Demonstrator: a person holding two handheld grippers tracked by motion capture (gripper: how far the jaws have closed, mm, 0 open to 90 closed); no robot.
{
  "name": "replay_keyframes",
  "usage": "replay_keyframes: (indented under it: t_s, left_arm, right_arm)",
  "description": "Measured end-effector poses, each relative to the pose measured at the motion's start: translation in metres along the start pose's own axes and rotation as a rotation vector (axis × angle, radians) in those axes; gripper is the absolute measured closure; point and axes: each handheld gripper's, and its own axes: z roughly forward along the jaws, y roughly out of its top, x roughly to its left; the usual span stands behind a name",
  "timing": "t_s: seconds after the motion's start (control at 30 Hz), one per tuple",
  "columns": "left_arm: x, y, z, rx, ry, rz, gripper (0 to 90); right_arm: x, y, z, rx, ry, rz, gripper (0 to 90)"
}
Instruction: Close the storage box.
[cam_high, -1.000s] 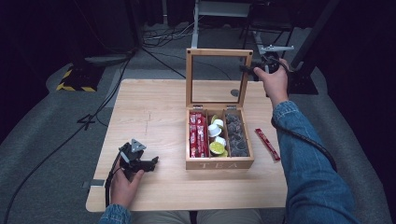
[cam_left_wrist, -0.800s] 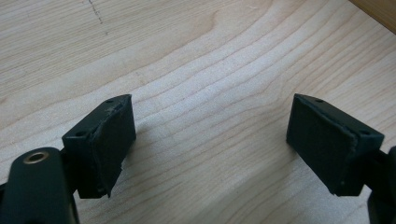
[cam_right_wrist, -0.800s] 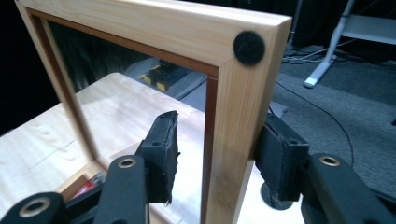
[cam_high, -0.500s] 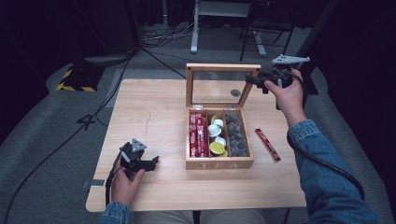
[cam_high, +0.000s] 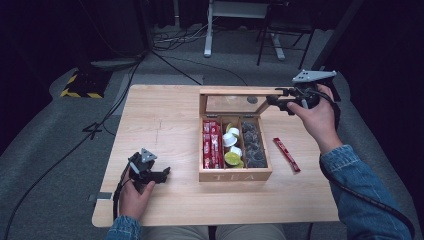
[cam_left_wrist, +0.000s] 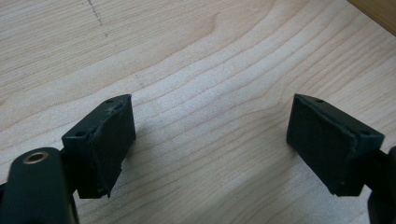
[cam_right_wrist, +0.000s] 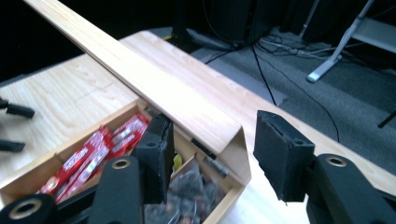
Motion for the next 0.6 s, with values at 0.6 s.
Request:
replay_keyframes:
  t_s: [0.6]
  left_arm:
    - [0.000,0.000,0.000,0.000,-0.003,-0.004,15.8]
  right_arm:
    - [0.031,-0.029,-0.020,0.074,0.005,-0.068,47.6]
